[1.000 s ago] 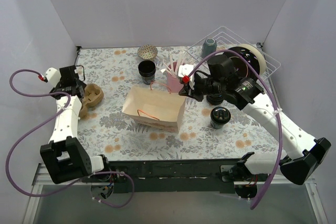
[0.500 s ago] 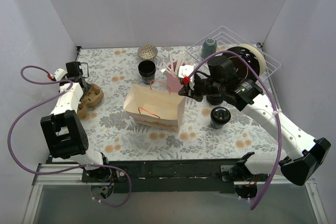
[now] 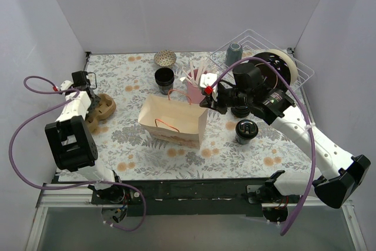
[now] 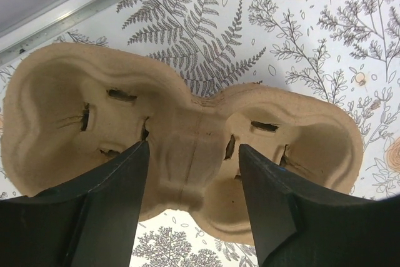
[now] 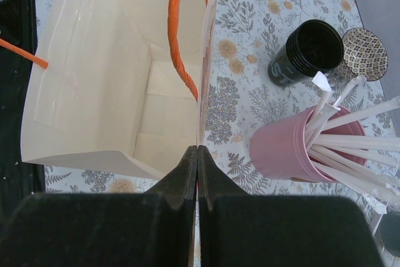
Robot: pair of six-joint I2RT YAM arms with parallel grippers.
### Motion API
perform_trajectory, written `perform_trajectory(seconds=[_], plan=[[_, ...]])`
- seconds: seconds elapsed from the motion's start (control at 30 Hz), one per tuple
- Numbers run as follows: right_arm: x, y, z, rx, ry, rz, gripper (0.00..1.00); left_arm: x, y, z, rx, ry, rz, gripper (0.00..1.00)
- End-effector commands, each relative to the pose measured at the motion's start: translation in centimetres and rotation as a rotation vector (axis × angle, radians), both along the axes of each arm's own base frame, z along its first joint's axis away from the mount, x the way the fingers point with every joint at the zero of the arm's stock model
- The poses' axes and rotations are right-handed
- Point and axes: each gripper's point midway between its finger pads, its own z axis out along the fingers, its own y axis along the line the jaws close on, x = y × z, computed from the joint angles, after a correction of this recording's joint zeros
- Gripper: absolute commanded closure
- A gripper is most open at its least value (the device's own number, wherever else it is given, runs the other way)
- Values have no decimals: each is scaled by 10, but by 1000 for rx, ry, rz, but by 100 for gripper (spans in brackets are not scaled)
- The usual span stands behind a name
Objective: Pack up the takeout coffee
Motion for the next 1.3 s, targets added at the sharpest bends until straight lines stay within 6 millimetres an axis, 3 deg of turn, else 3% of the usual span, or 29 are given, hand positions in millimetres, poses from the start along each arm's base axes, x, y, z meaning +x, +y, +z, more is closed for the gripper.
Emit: perform_trajectory(seconds=[0.0,0.53,0.9,1.27], plan=[[-2,0,11,31,-29,8,99,12,0,6,-8,-28,-33,41],[0,0,10,24,-30,-3,99,6,10,6,43,10,-9,49],[1,0,8,21,-26,-5,99,8,13,14,66,8,-18,63],[3,2,8,16,-21,-3,99,8,18,31,94,-13,-5,63]])
